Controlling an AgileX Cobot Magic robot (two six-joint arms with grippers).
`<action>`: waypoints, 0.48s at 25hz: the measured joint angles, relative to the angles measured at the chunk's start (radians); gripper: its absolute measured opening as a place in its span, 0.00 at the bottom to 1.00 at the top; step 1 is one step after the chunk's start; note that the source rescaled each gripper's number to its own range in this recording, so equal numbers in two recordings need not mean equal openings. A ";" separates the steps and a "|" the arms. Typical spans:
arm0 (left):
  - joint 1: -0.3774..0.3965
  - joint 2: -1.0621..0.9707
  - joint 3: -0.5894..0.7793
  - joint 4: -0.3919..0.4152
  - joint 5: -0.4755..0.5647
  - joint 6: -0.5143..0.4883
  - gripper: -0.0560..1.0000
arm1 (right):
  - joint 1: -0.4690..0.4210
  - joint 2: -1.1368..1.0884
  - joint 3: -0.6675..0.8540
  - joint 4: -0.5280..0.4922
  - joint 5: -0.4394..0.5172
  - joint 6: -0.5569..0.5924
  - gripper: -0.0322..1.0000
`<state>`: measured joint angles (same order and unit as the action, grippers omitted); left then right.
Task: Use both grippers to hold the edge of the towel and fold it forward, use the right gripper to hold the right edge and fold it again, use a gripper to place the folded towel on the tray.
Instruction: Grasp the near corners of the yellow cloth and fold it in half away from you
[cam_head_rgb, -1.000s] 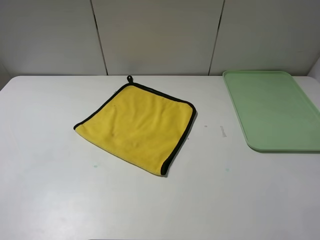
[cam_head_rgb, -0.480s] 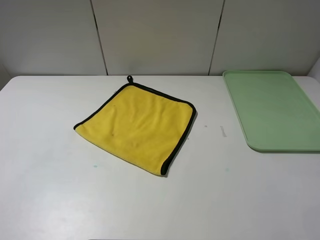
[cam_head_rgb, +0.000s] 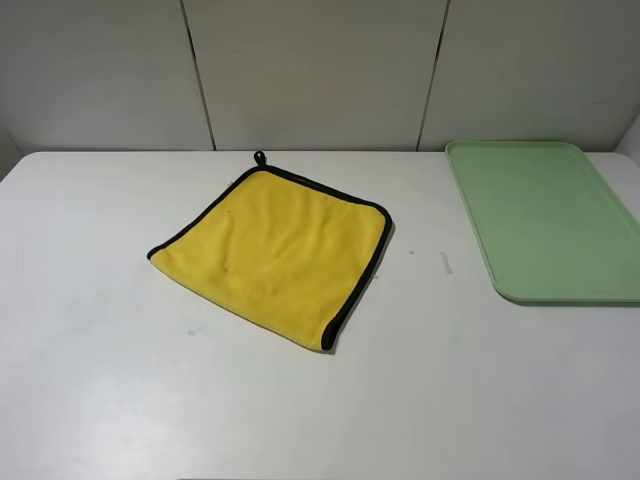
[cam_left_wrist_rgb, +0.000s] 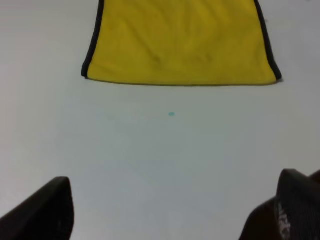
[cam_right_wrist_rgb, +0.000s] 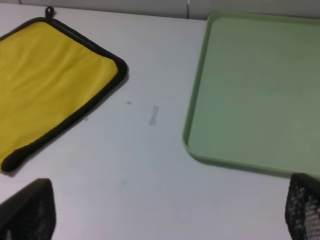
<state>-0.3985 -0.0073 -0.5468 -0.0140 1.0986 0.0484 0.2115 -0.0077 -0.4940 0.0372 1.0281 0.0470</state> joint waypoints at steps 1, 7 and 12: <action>0.000 0.000 0.000 0.000 -0.006 0.000 0.81 | 0.000 0.000 0.000 0.014 0.000 0.000 1.00; 0.000 0.000 0.000 0.045 -0.029 0.000 0.81 | 0.000 0.000 0.000 0.119 -0.002 -0.083 1.00; 0.000 0.000 0.000 0.049 -0.028 -0.019 0.81 | 0.000 0.000 0.000 0.130 -0.004 -0.101 1.00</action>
<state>-0.3985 -0.0073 -0.5468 0.0346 1.0704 0.0295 0.2115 -0.0077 -0.4940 0.1676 1.0237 -0.0543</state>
